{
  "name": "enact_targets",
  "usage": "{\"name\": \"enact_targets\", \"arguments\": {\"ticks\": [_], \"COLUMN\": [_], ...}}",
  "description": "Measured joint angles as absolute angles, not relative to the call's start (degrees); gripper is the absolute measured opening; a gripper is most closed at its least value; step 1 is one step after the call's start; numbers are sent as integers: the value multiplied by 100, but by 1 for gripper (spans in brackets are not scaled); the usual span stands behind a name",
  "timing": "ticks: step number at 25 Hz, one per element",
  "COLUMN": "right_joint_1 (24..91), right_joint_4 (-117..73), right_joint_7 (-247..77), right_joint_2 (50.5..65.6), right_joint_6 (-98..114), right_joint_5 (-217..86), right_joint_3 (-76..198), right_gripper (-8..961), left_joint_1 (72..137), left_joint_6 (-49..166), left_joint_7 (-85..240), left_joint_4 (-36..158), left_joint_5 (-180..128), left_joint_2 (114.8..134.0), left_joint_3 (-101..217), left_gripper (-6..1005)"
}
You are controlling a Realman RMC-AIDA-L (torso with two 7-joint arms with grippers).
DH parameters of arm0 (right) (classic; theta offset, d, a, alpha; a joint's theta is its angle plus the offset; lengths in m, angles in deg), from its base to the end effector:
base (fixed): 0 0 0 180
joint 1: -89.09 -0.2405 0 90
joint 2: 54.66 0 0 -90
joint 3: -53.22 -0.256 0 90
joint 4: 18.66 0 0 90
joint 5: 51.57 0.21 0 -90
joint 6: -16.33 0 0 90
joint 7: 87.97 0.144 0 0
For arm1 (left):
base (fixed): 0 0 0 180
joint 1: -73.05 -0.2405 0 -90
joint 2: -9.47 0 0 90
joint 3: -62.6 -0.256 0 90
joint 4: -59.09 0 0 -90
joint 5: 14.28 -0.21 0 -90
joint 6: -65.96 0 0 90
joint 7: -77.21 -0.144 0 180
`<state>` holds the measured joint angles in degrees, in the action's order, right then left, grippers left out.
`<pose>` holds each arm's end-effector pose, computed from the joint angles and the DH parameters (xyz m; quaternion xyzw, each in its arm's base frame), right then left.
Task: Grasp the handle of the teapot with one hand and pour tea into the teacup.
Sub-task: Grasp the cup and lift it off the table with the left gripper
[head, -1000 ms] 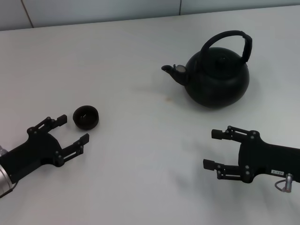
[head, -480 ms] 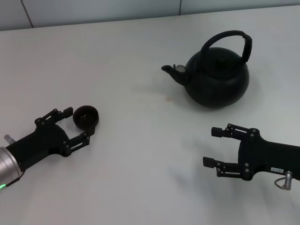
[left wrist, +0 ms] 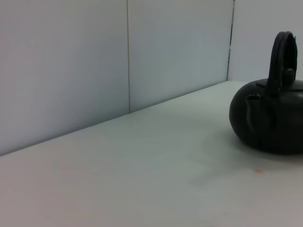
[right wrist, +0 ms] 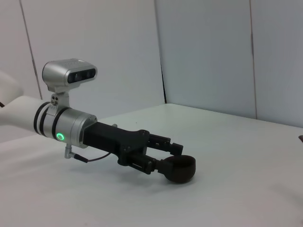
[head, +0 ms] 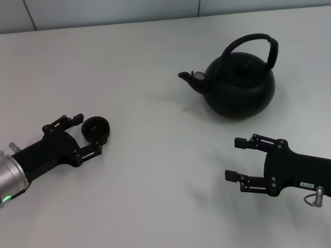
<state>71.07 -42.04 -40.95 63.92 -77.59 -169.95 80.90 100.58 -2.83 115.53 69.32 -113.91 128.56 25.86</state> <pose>0.3328 0.2342 -0.0214 -0.9292 0.1597 0.2708 0.1946 -0.3199 0.3028 -0.0634 -0.9133 -0.1751 -0.2141 0.2990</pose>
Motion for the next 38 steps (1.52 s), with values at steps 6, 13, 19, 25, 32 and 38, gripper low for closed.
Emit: {"name": "enact_targets", "arguments": {"ticks": [6, 13, 19, 25, 32, 38], "right_joint_1": [7107, 7099, 7098, 7098, 7098, 7102], "right_joint_4": [-4204, -4204, -4203, -4204, -4204, -4204], "right_joint_7": [-4095, -4095, -4095, -4095, -4095, -4095], "right_joint_2": [6390, 6390, 6384, 6381, 6381, 6381], "right_joint_6": [-7764, -7769, -7771, -7771, -7771, -7771], "right_joint_5": [-16995, -16995, -16995, -16995, -16995, -16995], "right_joint_3": [8090, 8090, 8090, 8080, 8072, 8073], "right_gripper": [808, 809, 809, 808, 808, 809], "left_joint_1": [10107, 10219, 10278, 10301, 10311, 10311], "left_joint_6": [-226, -64, 16, 39, 39, 38], "left_joint_7": [11553, 11439, 11363, 11343, 11342, 11342], "left_joint_4": [6886, 6735, 6653, 6647, 6646, 6647], "left_joint_5": [-11360, -11359, -11359, -11348, -11334, -11330], "left_joint_2": [12856, 12856, 12856, 12856, 12856, 12856], "left_joint_3": [2583, 2565, 2581, 2585, 2586, 2565], "left_gripper": [744, 732, 723, 713, 702, 692]}}
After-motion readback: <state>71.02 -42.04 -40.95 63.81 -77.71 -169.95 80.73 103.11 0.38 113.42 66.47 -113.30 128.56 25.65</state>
